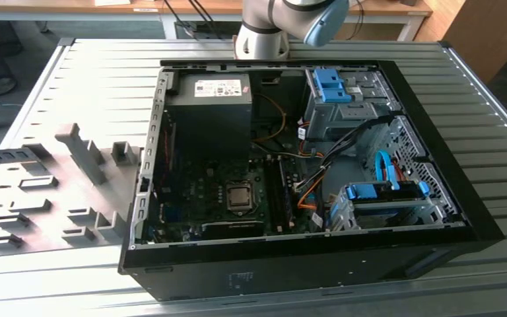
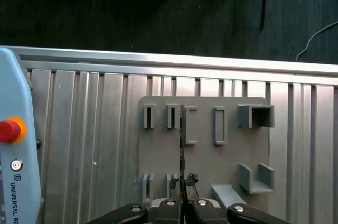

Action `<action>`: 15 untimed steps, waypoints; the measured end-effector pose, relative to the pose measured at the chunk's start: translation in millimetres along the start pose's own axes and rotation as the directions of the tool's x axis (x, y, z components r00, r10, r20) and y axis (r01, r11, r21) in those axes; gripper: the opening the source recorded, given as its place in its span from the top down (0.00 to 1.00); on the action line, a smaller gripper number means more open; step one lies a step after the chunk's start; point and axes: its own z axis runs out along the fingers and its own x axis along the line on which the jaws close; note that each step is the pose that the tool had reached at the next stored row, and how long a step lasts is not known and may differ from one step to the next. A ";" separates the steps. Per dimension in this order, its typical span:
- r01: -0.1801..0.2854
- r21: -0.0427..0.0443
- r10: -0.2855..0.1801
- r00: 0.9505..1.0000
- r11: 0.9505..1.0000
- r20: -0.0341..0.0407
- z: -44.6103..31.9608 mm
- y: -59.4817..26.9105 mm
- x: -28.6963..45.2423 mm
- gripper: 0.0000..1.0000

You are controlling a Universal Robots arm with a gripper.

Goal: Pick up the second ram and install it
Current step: 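Pick up the second ram and move it above second insertion slot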

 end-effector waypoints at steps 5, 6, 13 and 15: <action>0.000 0.000 0.000 1.000 1.000 0.000 -6.1 0.3 -0.2 0.86; 0.000 0.000 0.000 1.000 1.000 0.000 -7.3 0.3 -0.3 0.86; 0.000 0.000 0.000 1.000 1.000 0.000 -15.2 0.7 -0.5 0.86; 0.000 0.000 0.000 1.000 1.000 0.000 -18.4 0.8 -0.6 0.86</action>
